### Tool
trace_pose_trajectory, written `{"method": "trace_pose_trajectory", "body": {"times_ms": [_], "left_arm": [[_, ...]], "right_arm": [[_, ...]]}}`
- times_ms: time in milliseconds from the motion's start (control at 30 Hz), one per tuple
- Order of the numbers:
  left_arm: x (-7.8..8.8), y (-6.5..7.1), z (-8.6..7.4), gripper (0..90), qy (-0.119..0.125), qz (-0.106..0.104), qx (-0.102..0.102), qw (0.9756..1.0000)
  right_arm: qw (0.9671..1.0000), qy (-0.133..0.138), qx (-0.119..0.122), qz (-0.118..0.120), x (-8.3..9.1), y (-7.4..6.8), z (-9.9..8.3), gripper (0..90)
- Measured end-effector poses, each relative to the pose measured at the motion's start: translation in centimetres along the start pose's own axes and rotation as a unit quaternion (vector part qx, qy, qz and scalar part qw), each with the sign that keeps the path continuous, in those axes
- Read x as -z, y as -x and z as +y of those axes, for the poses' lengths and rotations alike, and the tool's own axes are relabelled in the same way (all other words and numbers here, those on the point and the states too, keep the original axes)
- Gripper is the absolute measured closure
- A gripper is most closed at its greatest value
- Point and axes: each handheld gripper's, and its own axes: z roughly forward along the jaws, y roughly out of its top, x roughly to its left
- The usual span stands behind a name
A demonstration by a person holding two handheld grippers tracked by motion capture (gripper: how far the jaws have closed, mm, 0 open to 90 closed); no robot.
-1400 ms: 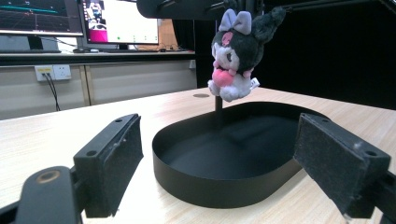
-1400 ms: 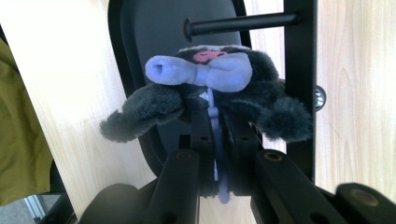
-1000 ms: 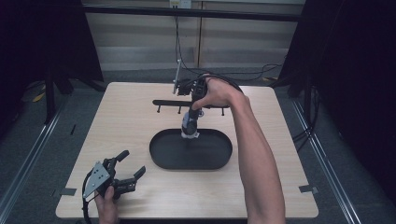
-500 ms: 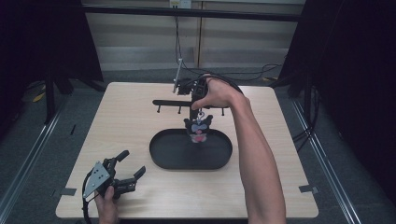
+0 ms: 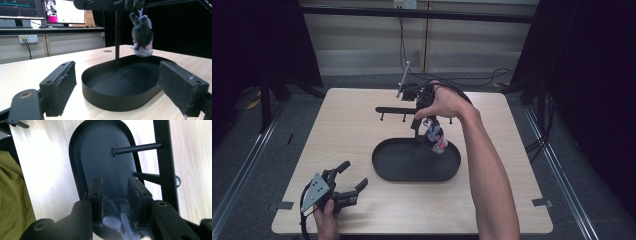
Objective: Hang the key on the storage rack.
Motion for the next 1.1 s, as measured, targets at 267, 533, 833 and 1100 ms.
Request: {"method": "trace_pose_trajectory", "body": {"times_ms": [267,533,833,1100], "left_arm": [[0.0,0.0,0.0,15.2,0.0,0.001,0.001,1.0],[0.0,-0.1,0.0,15.2,-0.002,0.0,-0.004,1.0],[0.0,0.0,0.0,15.1,-0.002,0.0,-0.003,1.0],[0.1,-0.1,0.0,15.1,-0.004,0.0,-0.004,1.0]], "right_arm": [[0.9995,0.032,0.006,-0.007,0.6,-1.4,-0.5,59.0],[0.9967,0.08,-0.005,-0.014,1.1,-2.7,-1.7,52.7],[0.9914,0.127,-0.014,-0.03,0.4,-4.8,-4.0,47.0],[0.9829,0.18,-0.009,-0.039,-0.6,-6.9,-6.5,38.2]]}}
